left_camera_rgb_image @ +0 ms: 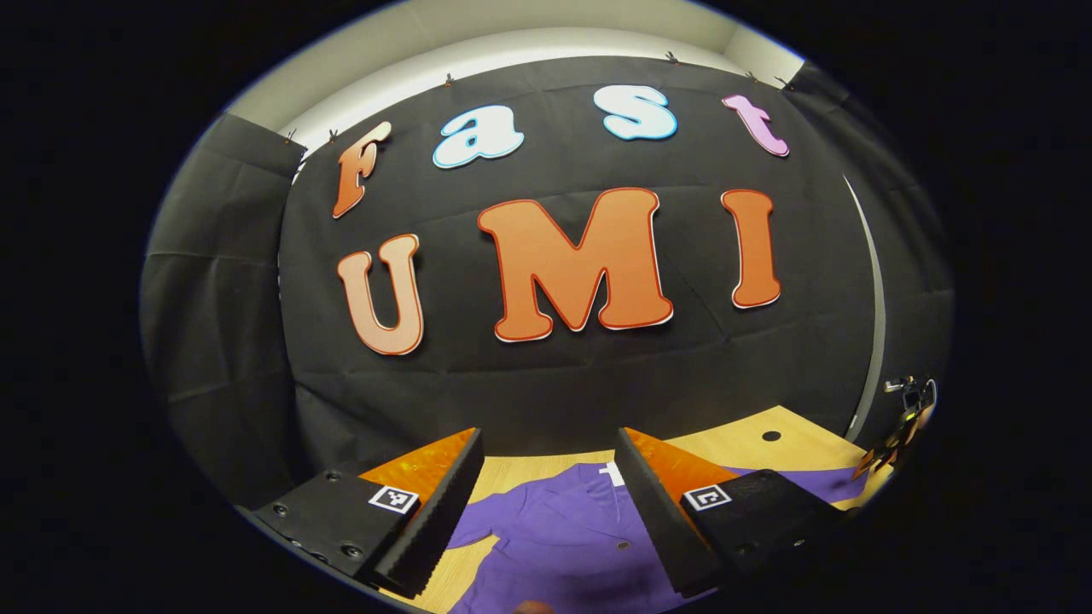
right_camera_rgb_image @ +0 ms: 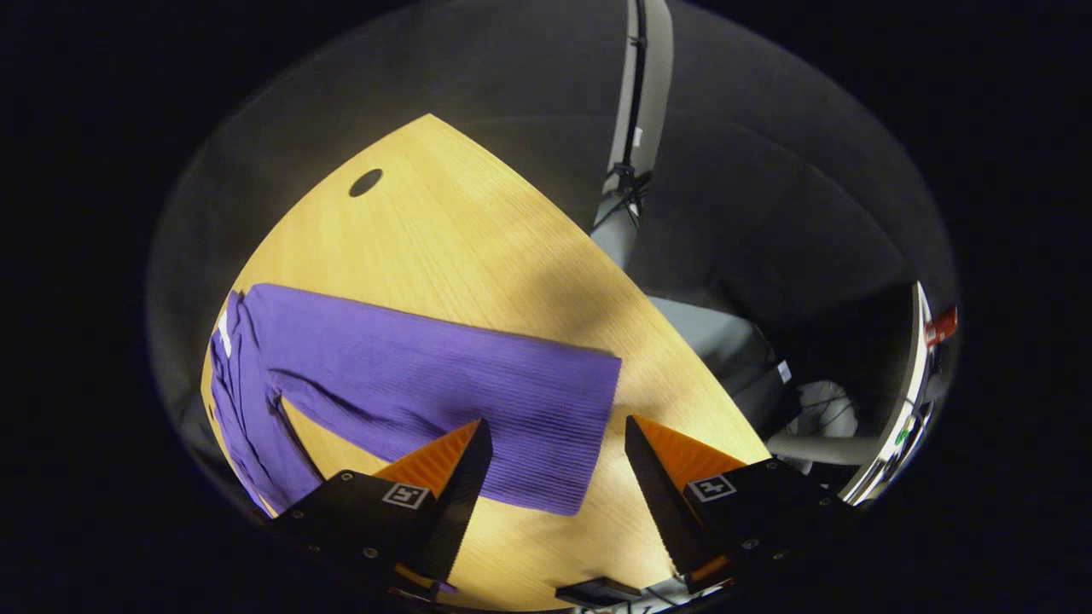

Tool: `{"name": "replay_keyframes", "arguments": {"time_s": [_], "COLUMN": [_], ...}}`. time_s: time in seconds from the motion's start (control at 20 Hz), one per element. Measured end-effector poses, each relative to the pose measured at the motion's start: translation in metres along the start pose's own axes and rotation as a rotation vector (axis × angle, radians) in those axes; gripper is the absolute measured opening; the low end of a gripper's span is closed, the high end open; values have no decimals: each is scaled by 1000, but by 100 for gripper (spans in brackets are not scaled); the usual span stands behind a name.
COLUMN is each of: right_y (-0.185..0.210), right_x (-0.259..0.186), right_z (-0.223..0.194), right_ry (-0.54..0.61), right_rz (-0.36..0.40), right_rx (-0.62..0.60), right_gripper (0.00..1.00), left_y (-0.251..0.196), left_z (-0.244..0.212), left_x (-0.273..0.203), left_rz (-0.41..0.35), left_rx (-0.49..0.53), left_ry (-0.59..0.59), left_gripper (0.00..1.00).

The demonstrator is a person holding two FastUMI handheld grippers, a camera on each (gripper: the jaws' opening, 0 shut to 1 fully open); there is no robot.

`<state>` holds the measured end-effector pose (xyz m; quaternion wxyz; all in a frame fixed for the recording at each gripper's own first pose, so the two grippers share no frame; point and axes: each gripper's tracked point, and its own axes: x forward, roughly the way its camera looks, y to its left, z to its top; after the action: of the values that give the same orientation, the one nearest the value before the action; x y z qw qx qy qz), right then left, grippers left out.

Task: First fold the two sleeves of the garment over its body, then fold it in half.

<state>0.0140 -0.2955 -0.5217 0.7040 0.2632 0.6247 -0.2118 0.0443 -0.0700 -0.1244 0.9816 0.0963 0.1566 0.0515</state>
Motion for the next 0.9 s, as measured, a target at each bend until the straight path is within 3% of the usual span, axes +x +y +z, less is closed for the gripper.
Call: {"name": "replay_keyframes", "arguments": {"time_s": [0.1, 0.45, 0.5, 0.55, 0.6, 0.75, 0.8, 0.9], "right_y": [8, -12, -11, -11, -8, 2, 3, 17], "right_x": [5, 10, 9, 9, 9, 12, 12, 8], "right_z": [0, 0, 0, 1, -1, 3, 3, 1], "right_ry": [28, 51, 45, 38, 28, 2, 2, 32], "right_rz": [21, -80, -87, -96, -95, -79, -64, 44], "right_rx": [26, 84, 75, 54, 36, 22, 44, 106], "right_gripper": [85, 67, 48, 49, 40, 24, 10, 4], "left_y": [1, 1, -1, -3, -4, -9, -10, -7], "left_z": [-3, -13, -14, -14, -12, -15, -16, -17], "left_x": [0, -9, -9, -11, -12, -18, -20, -23], "left_rz": [14, 45, 44, 45, 44, 37, 30, 19], "left_rx": [1, 11, 13, 15, 18, 21, 21, 26], "left_ry": [19, 52, 58, 57, 58, 61, 59, 57], "left_gripper": [100, 97, 97, 97, 97, 97, 97, 97]}}
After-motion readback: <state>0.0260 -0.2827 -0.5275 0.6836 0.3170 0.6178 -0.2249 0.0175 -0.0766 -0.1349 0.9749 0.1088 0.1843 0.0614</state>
